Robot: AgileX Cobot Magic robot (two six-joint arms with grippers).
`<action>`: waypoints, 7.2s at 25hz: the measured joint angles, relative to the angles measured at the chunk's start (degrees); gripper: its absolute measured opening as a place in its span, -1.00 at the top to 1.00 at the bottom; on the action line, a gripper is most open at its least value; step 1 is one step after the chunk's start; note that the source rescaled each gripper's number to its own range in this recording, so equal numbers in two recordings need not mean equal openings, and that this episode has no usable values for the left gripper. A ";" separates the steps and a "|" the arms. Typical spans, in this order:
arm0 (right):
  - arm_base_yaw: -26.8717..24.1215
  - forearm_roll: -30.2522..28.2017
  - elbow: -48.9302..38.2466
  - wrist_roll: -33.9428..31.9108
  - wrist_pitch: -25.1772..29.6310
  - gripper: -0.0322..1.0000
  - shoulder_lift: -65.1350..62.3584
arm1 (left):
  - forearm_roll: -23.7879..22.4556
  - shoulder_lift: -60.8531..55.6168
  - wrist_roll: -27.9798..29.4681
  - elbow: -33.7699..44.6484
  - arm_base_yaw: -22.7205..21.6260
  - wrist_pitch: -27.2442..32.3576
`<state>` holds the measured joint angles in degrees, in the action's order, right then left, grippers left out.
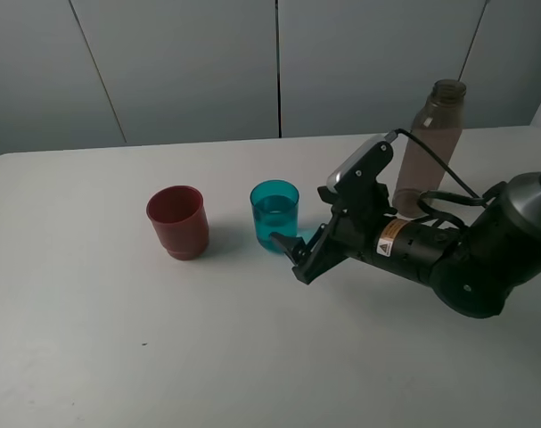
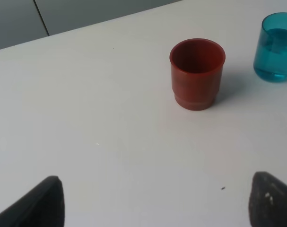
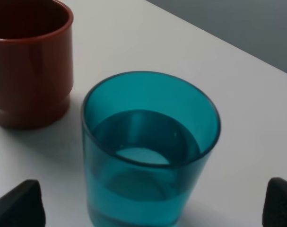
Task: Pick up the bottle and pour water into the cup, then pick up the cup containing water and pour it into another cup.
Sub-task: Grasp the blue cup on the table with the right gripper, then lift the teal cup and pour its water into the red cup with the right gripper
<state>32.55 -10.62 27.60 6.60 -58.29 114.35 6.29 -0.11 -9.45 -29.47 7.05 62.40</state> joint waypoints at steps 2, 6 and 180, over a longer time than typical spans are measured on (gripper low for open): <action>-1.59 -1.91 1.18 0.00 2.09 -1.00 0.00 | 0.00 0.00 0.00 0.00 0.00 0.00; -5.63 -6.84 3.25 -0.88 3.63 -1.00 0.10 | 0.00 0.00 0.00 0.00 0.00 0.00; 8.58 -33.21 37.12 -20.21 56.77 0.85 -0.48 | -0.23 0.00 0.16 0.00 0.00 0.00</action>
<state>41.14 -43.82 64.72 -13.61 -1.52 113.87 6.06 -0.11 -9.29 -29.47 7.05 62.40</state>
